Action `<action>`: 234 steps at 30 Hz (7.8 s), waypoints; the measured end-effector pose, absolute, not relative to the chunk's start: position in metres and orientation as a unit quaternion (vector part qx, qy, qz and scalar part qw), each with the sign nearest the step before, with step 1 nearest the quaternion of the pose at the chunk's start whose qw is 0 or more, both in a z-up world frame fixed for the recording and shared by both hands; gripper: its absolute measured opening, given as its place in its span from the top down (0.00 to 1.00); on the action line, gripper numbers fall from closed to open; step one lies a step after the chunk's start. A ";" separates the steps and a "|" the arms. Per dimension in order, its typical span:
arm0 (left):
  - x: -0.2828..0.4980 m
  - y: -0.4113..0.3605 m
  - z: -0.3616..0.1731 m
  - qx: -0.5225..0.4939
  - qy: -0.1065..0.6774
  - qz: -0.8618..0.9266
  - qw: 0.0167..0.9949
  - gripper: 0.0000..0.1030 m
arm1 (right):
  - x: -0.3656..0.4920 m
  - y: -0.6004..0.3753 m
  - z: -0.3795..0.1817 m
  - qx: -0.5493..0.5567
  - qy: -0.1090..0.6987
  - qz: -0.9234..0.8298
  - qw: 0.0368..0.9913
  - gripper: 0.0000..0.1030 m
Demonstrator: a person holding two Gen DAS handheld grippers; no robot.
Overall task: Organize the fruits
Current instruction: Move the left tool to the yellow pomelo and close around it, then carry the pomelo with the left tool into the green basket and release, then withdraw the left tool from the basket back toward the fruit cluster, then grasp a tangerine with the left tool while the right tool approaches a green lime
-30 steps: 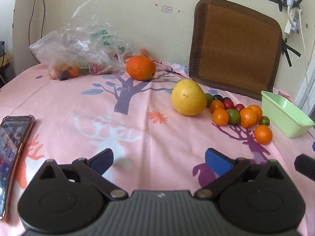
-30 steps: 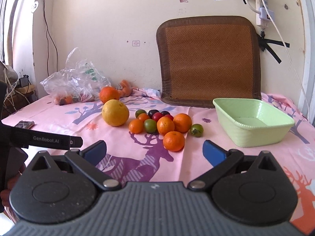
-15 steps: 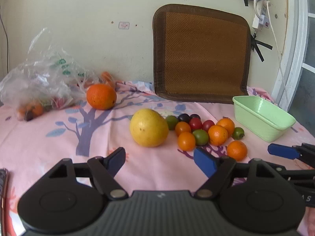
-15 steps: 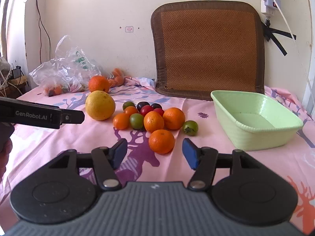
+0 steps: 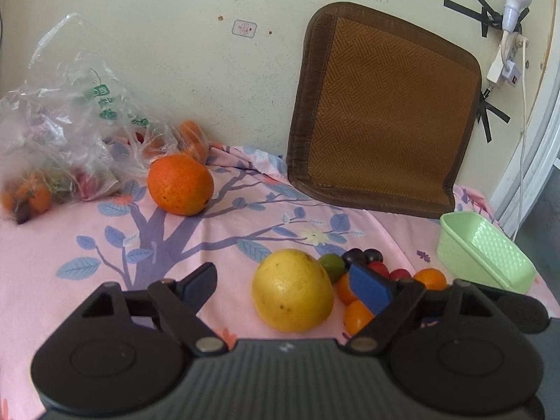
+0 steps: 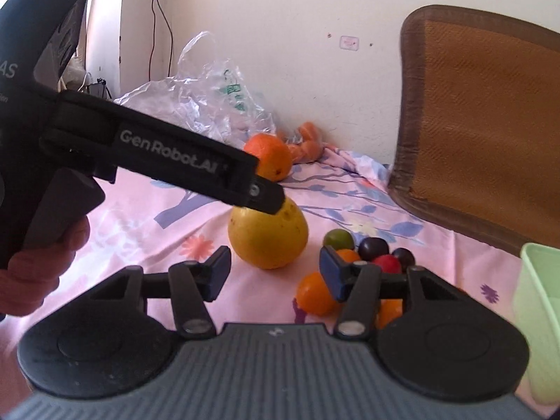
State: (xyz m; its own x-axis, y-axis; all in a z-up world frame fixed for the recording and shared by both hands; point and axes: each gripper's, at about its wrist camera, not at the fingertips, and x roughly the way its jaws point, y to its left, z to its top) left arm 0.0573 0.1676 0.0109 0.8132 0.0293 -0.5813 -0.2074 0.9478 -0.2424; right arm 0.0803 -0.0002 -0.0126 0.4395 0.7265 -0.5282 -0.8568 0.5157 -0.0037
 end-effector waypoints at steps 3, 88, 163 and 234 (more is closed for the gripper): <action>0.070 0.172 0.002 -0.162 0.313 0.055 0.934 0.25 | 0.095 0.018 -0.019 -0.140 0.250 0.483 0.827 0.28; 0.015 0.056 -0.006 -0.055 0.220 -0.006 0.974 0.37 | 0.042 -0.163 -0.021 -0.019 0.234 0.241 0.942 0.36; -0.135 0.117 0.014 -0.059 0.184 0.055 0.980 0.30 | 0.031 -0.153 -0.017 -0.010 0.225 0.267 0.937 0.36; 0.030 0.091 -0.003 -0.124 0.247 -0.058 0.959 0.40 | 0.066 -0.119 -0.020 -0.100 0.250 0.332 0.904 0.37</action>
